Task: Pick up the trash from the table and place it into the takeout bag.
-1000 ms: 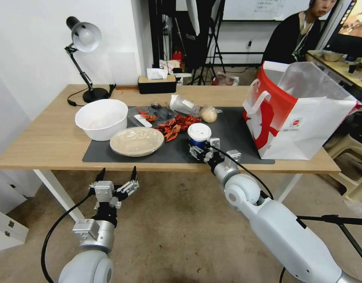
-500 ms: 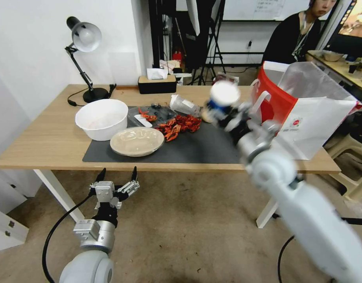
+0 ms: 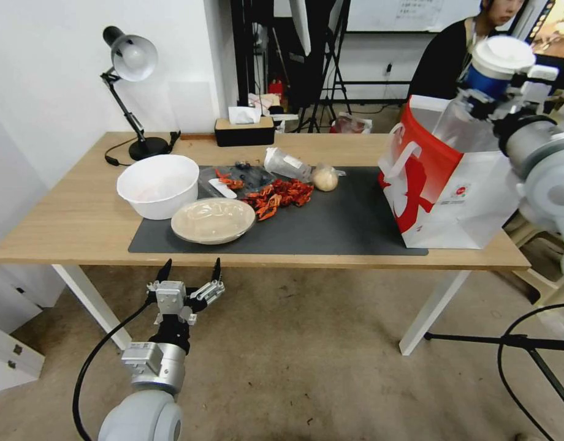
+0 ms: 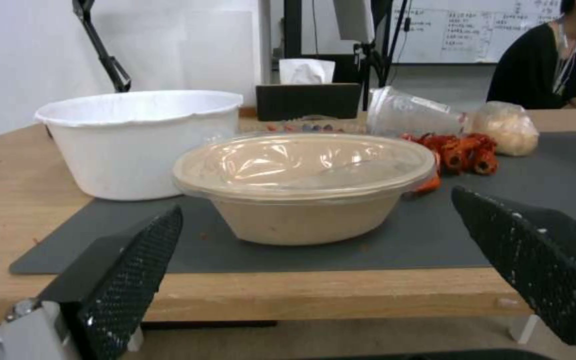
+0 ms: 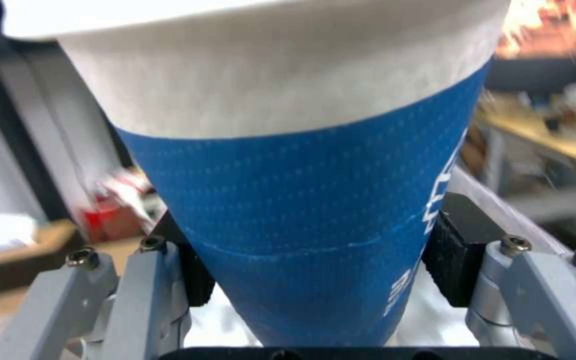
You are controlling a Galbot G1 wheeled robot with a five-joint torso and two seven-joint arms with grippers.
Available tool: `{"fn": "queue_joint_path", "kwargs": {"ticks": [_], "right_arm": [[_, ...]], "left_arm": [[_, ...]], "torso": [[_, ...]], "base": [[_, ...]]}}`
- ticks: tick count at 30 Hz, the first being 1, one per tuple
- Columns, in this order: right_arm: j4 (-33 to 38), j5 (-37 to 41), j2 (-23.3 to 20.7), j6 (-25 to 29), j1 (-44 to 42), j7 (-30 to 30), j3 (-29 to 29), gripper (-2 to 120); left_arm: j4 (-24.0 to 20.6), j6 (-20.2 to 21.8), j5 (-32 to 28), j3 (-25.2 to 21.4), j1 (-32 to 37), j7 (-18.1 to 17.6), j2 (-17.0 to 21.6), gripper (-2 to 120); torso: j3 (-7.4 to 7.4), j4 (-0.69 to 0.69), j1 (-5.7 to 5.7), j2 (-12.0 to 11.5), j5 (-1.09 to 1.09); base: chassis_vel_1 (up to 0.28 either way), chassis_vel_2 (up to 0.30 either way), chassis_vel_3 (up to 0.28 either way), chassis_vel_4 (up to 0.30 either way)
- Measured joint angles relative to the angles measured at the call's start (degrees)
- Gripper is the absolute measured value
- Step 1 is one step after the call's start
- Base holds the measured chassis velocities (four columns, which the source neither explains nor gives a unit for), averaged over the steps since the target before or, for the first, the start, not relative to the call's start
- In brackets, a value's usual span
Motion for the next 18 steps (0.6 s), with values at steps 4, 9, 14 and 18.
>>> {"fn": "queue_joint_path", "kwargs": {"ticks": [4, 9, 14, 18], "right_arm": [[-3.0, 2.4, -0.9, -2.9, 0.8, 1.8, -0.2, 60], [-5.2, 4.1, -2.0, -4.5, 1.3, 2.4, -1.4, 60], [-6.2, 6.4, -2.3, -4.6, 1.8, 3.4, -2.4, 60], [-6.4, 7.0, -2.3, -4.6, 1.8, 3.7, -2.8, 70]], "left_arm": [[0.0, -0.1, 0.0, 0.2, 0.0, 0.1, 0.1, 100], [0.0, -0.2, 0.0, 0.2, -0.1, 0.2, 0.1, 100], [0.1, -0.3, 0.0, 0.2, -0.2, 0.3, 0.2, 100], [0.2, -0.4, 0.0, 0.2, -0.3, 0.4, 0.2, 100]], "torso": [[0.00, 0.00, 0.00, 0.0, 0.00], [0.00, 0.00, 0.00, 0.0, 0.00], [0.00, 0.00, 0.00, 0.0, -0.01], [0.00, 0.00, 0.00, 0.0, -0.01]], "base": [[0.000, 0.000, 0.000, 0.000], [0.000, 0.000, 0.000, 0.000], [0.000, 0.000, 0.000, 0.000], [0.000, 0.000, 0.000, 0.000]]}}
